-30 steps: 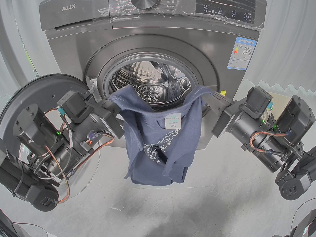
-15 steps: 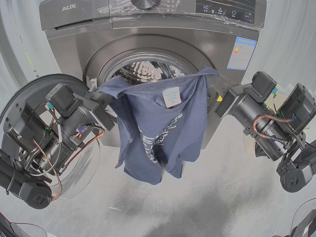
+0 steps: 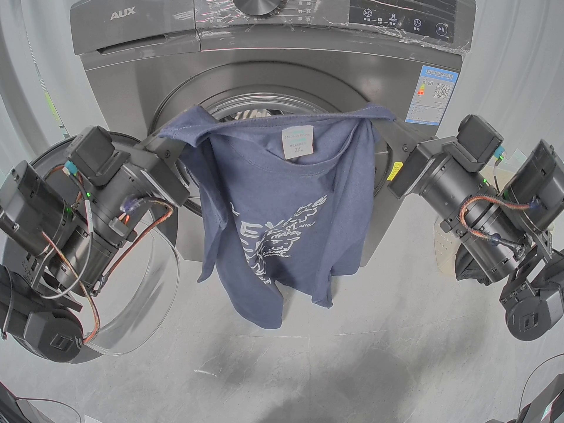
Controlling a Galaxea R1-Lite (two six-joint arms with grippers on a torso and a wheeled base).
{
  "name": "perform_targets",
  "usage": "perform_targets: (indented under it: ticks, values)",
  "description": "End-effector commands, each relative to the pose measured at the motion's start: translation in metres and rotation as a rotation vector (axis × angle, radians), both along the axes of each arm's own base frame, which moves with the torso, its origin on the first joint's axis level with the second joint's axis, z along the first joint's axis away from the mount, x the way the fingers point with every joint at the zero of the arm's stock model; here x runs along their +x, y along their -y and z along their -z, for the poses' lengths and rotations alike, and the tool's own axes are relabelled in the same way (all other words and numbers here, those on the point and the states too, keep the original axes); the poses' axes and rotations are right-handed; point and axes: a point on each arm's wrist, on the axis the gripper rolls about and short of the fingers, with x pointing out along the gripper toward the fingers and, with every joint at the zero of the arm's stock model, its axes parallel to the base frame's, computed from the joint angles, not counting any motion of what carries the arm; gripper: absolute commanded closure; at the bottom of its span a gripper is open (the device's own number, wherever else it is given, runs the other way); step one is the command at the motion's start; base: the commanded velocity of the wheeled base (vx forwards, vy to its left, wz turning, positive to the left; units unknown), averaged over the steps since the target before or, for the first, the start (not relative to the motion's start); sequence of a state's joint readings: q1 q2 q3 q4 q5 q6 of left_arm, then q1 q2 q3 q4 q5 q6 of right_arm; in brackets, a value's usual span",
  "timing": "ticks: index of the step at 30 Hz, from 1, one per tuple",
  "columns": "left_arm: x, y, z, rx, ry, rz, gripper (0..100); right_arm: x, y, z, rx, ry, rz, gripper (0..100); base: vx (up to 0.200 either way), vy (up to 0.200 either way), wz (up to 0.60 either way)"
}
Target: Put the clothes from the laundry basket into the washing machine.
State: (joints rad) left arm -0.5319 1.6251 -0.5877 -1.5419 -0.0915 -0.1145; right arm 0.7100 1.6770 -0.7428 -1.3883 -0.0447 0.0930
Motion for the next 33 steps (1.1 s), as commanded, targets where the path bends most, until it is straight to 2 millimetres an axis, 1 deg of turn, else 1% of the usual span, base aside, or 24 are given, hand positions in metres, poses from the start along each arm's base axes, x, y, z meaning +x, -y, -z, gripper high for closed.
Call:
perform_targets:
  ticks: [1, 10, 15, 19, 23, 30, 32, 33]
  values:
    - [-0.005, -0.003, -0.009, -0.017, 0.028, -0.002, 100, -0.003, 0.002, -0.004, 0.008, 0.013, -0.001, 100, 0.000, 0.000, 0.00]
    - [-0.007, -0.004, -0.016, -0.033, 0.056, -0.002, 100, -0.006, 0.002, -0.010, 0.019, 0.030, -0.005, 100, 0.000, 0.000, 0.00]
    - [-0.007, -0.005, -0.016, -0.032, 0.055, -0.004, 100, -0.005, 0.002, -0.013, 0.025, 0.039, -0.005, 100, 0.000, 0.000, 0.00]
    - [-0.007, -0.005, -0.016, -0.030, 0.052, -0.002, 100, -0.010, 0.006, -0.020, 0.041, 0.058, -0.005, 100, 0.000, 0.000, 0.00]
    - [-0.007, -0.004, -0.014, -0.026, 0.045, -0.002, 100, -0.010, 0.007, -0.023, 0.048, 0.065, -0.003, 100, 0.000, 0.000, 0.00]
    - [-0.005, -0.002, -0.009, -0.015, 0.029, 0.001, 100, -0.007, 0.006, -0.015, 0.030, 0.043, 0.002, 100, 0.000, 0.000, 0.00]
    - [-0.002, 0.001, -0.005, -0.006, 0.015, 0.007, 100, -0.004, 0.006, -0.003, 0.000, 0.006, 0.009, 100, 0.000, 0.000, 0.00]
    - [-0.002, 0.001, -0.005, -0.006, 0.015, 0.007, 100, -0.004, 0.006, -0.003, 0.000, 0.006, 0.009, 100, 0.000, 0.000, 0.00]
